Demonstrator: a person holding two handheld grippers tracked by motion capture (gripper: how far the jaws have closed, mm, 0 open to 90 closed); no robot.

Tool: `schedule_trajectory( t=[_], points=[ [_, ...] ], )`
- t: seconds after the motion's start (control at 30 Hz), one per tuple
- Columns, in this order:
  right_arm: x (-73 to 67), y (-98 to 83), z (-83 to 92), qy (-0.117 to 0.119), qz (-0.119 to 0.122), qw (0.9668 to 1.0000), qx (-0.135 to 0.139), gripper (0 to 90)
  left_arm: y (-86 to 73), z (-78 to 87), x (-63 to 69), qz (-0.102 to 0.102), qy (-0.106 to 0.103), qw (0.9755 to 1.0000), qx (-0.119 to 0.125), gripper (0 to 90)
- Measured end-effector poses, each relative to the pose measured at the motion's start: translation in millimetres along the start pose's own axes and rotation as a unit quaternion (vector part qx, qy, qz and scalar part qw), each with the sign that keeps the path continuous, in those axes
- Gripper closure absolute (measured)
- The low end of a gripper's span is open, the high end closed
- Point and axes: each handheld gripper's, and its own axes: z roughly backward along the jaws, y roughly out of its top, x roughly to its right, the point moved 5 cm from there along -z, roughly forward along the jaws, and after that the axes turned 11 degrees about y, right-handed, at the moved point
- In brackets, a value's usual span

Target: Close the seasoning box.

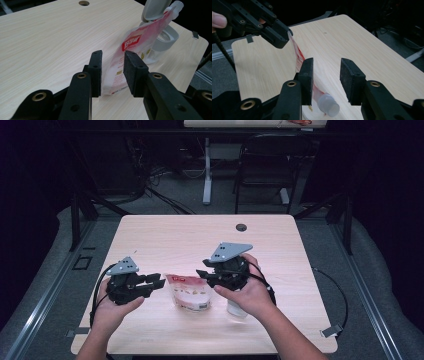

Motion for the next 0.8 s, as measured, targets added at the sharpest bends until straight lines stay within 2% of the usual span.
schedule_trajectory(
  t=[0.13, 0.4, 0.8],
  points=[
    [-3.5, 3.8, -5.9, 0.009, 0.004, 0.9999, -0.012, 65.9, -1.7, 2.6, -5.5, 0.007, 0.001, 1.0, -0.002, 67.3],
    [-5.9, 13.1, -16.8, 0.014, 0.02, 0.9992, -0.031, 70.3, -2.8, 7.3, -11.9, 0.018, 0.002, 0.9998, 0.002, 66.6],
    [-5.4, 20.3, -33.2, 0.022, 0.031, 0.9977, -0.056, 73.9, -4.0, 8.8, -15.8, 0.019, 0.007, 0.9998, 0.0, 66.6]
  ],
)
